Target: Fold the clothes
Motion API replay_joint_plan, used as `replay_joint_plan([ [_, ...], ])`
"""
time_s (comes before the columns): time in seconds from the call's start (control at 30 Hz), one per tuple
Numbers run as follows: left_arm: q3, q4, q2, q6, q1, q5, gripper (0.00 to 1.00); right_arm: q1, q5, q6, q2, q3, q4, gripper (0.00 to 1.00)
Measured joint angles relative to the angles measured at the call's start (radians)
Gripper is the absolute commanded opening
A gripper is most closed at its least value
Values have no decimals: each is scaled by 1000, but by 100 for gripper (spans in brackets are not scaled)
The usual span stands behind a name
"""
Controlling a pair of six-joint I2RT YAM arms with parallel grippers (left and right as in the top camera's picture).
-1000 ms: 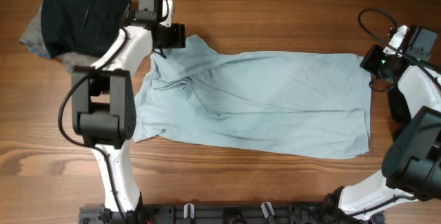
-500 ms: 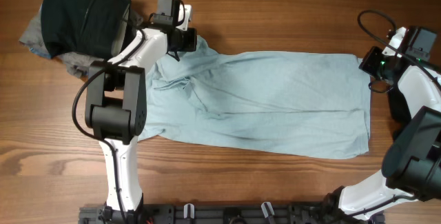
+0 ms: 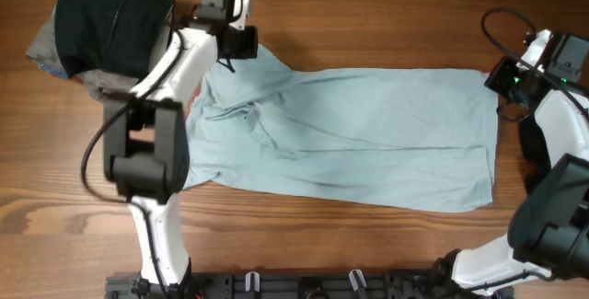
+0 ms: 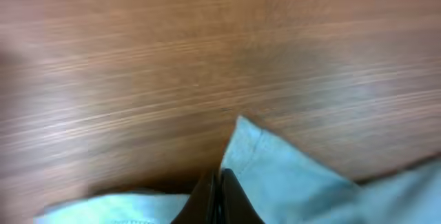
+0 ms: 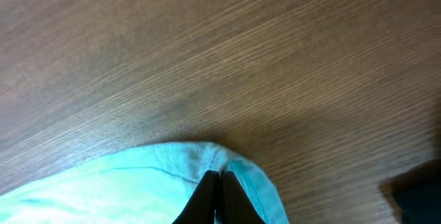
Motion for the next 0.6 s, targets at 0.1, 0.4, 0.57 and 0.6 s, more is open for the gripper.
replay_joint_plan([
  [0.1, 9, -68, -102, 0, 0, -39, 4, 0, 0, 0, -15, 0, -18, 4],
  [0.4, 29, -312, -192, 0, 0, -55, 4, 0, 6, 0, -15, 0, -89, 4],
  [0.57, 27, -462, -238, 0, 0, -55, 4, -1, 84, 18, -38, 0, -219, 4],
  [0.6, 27, -482, -254, 0, 0, -63, 4, -3, 116, 44, -58, 0, -268, 4],
])
